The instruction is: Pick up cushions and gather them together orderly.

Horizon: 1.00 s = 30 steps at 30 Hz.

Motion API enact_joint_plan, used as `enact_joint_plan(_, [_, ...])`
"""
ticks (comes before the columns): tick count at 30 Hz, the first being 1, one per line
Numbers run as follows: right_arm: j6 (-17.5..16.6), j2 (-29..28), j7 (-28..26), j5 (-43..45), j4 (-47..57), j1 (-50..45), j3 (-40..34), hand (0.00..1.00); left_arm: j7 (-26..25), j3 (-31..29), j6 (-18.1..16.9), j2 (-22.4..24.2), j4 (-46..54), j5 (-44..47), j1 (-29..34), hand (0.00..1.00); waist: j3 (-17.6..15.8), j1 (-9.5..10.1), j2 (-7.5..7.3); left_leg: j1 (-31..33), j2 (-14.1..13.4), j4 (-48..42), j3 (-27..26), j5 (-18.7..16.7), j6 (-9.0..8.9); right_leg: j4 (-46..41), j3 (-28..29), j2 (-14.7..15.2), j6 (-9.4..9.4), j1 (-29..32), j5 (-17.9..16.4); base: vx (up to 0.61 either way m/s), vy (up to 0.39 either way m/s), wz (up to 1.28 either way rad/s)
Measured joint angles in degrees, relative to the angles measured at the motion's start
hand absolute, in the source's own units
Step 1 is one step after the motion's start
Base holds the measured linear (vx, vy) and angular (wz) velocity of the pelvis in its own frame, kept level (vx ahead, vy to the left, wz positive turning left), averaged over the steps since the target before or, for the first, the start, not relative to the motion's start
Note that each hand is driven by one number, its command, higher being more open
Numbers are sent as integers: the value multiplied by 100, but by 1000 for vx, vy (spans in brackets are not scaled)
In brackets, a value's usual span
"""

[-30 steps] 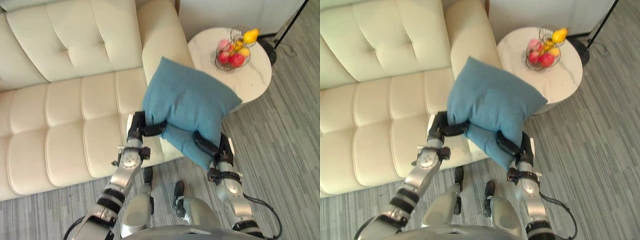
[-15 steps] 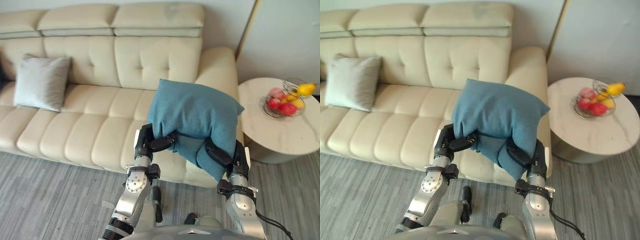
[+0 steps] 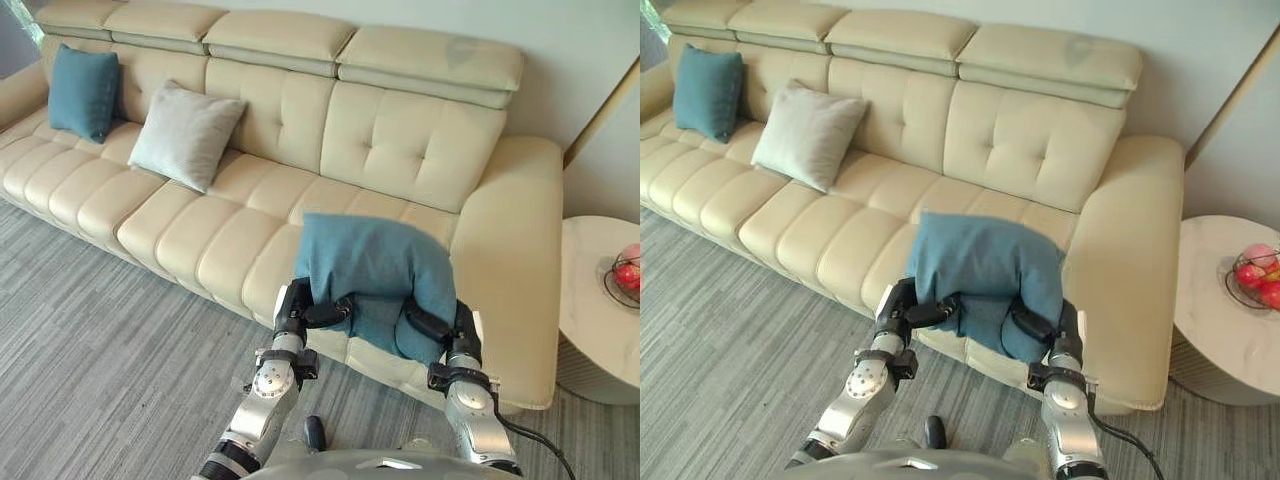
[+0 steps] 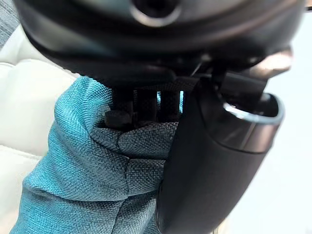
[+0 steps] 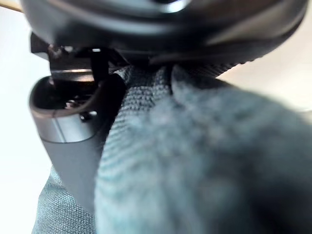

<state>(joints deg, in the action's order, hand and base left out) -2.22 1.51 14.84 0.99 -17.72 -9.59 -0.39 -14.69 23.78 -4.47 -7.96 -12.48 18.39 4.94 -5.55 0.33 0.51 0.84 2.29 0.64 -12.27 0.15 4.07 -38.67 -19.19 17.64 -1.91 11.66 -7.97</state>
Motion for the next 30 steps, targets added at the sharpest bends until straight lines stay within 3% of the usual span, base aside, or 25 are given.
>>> enact_joint_plan(2, [-2, 4, -54, -2, 3, -1, 20, 0, 10, -24, 0, -2, 1, -1, 28, 0, -13, -116, 13, -8, -33, 16, 155, -50, 23, 213, 446, -505, 320, 148, -338, 51, 70, 33])
enact_joint_plan(6, [-3, 26, -60, -85, 20, -5, 2, 0, 41, -20, 5, 9, 9, -18, 29, 0, -43, -143, -16, -252, 9, 94, 209, -189, -82, 1060, 621, -1292, 330, 526, -424, 114, 21, 10])
enact_joint_plan(7, [-2, 28, -59, -88, 36, -10, 2, 0, 52, -19, 5, 10, 22, -34, 30, 0, -30, -168, -39, -261, 38, 62, 235, -224, -115, 1323, 730, -1384, 320, 540, -368, 218, -41, 41])
enact_joint_plan(8, [-2, 24, -47, -89, 186, -80, -9, 0, 81, -10, 5, 20, 96, -50, 32, 0, -26, -237, -161, -271, 183, -66, 373, -353, -128, 1810, 1046, -1408, 160, 550, 0, 212, -67, 35])
enact_joint_plan(9, [-2, 24, -46, -89, 194, -87, -10, 0, 84, -10, 5, 20, 99, -50, 32, 0, -28, -240, -169, -274, 189, -71, 379, -363, -126, 1811, 1054, -1404, 161, 549, 39, 267, -101, 61])
enact_joint_plan(10, [-1, 95, -45, -88, 407, -249, -34, 0, 118, 2, 23, 198, 134, -98, 84, 0, 31, -269, -38, -208, 128, -410, 549, -648, -221, 1858, 916, -1420, -58, 380, 279, 306, -114, 45])
enact_joint_plan(11, [1, 137, -45, -88, 654, -381, -57, 0, 140, 5, 20, 303, 228, -107, 137, 0, 78, -245, 67, -114, -38, -763, 579, -899, -341, 2039, 798, -1532, -74, 196, 271, 320, -112, 45])
enact_joint_plan(12, [3, 136, -45, -88, 674, -388, -60, 0, 144, 5, 19, 310, 228, -107, 137, 0, 75, -241, 69, -109, -49, -801, 576, -916, -358, 2056, 789, -1539, -74, 173, 271, 258, -95, 26])
enact_joint_plan(14, [38, 142, -22, -90, 1122, -695, -67, 0, 197, 2, 21, 375, 228, -105, 172, 0, 58, -236, 79, 151, -306, -2069, 424, -1226, -746, 2425, 632, -1667, -76, -426, 270, 352, -130, 35])
enact_joint_plan(15, [39, 143, -21, -92, 1472, -926, -56, 0, 240, -20, 19, 399, 316, -101, 281, 0, 51, -198, 79, 504, -563, -3348, 144, -1295, -780, 2640, 637, -1738, -111, -833, 248, 300, -96, 16])
enact_joint_plan(17, [36, 144, -19, -94, 1879, -1022, -44, 0, 277, -48, -4, 415, 676, -100, 523, 0, 83, -103, 138, 966, -1035, -4447, -236, -1453, -615, 2802, 741, -1825, -253, -1075, 146, 192, 14, -34])
enact_joint_plan(18, [32, 154, 7, -94, 2005, -1005, -45, 0, 299, -49, -23, 449, 799, -100, 560, 0, 106, -39, 170, 1127, -1252, -4509, -271, -1567, -555, 2820, 861, -1842, -254, -1082, 145, 199, 46, -51])
enact_joint_plan(20, [26, 152, 27, -95, 2110, -965, -45, 0, 337, -95, -75, 490, 873, -101, 559, 0, 106, 47, 170, 1209, -1445, -3953, -189, -1601, -496, 2812, 1036, -1802, -254, -1089, 145, 129, 106, -46])
enact_joint_plan(22, [25, 150, 45, -98, 2129, -945, -45, 0, 372, -151, -78, 541, 876, -103, 555, 0, 103, 77, 163, 1170, -1438, -3243, 82, -1583, -496, 2786, 1185, -1731, -222, -1088, 126, 152, 233, -40])
enact_joint_plan(24, [28, 146, 53, -99, 2113, -948, -45, 0, 381, -157, -76, 546, 876, -104, 568, 0, 121, 76, 195, 1011, -1331, -2183, 577, -1220, -568, 2685, 1353, -1656, 33, -1053, -32, 114, 233, -35])
enact_joint_plan(25, [28, 152, 54, -100, 2064, -941, -43, 0, 381, -156, -67, 544, 874, -106, 592, 0, 160, 76, 276, 959, -1312, -1890, 863, -689, -999, 2573, 1471, -1691, 209, -1004, -157, 128, 275, -30])
enact_joint_plan(26, [46, 63, 58, -100, 1943, -947, -37, 0, 380, -156, -40, 466, 867, -113, 613, 0, 178, 60, 145, 872, -1165, -1888, 907, -693, -1063, 2507, 1557, -1581, 255, -961, -189, 141, 307, -33])
enact_joint_plan(28, [59, -72, 61, -142, 1854, -943, -30, 0, 375, -161, -40, 398, 865, -114, 617, 0, 189, 66, -36, 808, -922, -1882, 983, -752, -968, 2523, 1808, -1344, 431, -929, -232, 107, 248, -34])
enact_joint_plan(30, [67, -97, 57, -200, 1828, -936, -11, 0, 374, -162, -40, 352, 865, -115, 621, 0, 193, 78, -52, 768, -821, -1878, 812, -808, -873, 2598, 2007, -1234, 546, -910, -161, 46, 198, -36])
